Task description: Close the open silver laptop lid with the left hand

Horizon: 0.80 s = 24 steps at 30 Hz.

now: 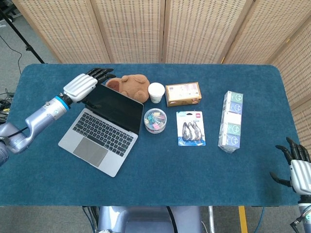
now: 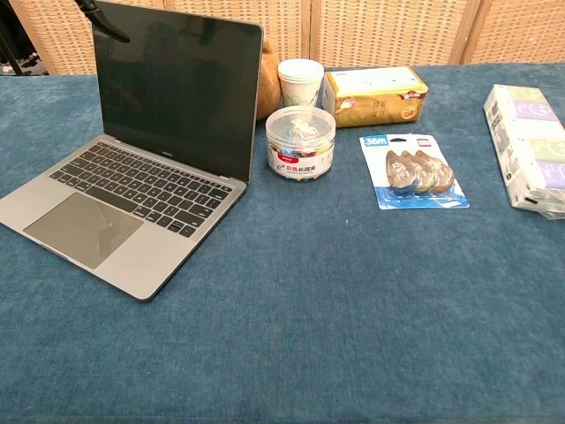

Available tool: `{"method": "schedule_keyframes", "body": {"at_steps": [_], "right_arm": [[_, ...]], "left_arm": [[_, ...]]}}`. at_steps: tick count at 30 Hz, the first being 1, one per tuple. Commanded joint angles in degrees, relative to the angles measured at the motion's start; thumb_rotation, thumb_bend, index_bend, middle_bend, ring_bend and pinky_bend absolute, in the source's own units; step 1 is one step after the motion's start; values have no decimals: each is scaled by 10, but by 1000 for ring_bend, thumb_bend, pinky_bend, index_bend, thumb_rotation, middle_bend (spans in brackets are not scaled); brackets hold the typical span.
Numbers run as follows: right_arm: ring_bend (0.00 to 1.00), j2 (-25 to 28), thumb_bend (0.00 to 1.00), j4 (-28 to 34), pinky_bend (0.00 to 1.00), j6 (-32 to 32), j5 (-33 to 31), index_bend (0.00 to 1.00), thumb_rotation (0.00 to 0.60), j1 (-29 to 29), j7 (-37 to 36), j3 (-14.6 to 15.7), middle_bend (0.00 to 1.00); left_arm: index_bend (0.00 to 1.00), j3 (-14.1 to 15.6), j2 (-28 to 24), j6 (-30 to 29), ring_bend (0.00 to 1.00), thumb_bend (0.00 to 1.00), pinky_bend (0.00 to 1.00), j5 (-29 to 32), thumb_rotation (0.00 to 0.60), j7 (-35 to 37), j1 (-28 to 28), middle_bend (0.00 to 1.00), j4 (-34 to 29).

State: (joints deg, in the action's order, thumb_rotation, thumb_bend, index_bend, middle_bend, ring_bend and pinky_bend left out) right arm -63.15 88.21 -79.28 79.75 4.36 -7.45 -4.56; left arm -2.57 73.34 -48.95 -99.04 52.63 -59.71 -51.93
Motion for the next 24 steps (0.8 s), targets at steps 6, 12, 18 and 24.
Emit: {"method": "schedule_keyframes", "body": {"at_steps": [6,12,18,24], "right_arm": [[0,-1,228,-10,0,9,-5,192,600,3,-11,-2,0],[0,-2,227,-11,0,10,-3,193,600,4,-12,-2,0],[0,-2,227,-8,0,7,1,194,600,3,-9,-1,0],[0,-2,227,-7,0,6,2,195,600,3,-7,0,0]], "left_arm": [[138,22,22,9,0,92,41,-5,600,48,-23,0,22],[181,38,17,8,10,93,41,-7,600,88,-30,1,12],[247,48,12,1,74,93,70,-8,600,86,-32,62,7],[278,53,11,2,117,93,96,-1,600,83,-32,97,3]]}}
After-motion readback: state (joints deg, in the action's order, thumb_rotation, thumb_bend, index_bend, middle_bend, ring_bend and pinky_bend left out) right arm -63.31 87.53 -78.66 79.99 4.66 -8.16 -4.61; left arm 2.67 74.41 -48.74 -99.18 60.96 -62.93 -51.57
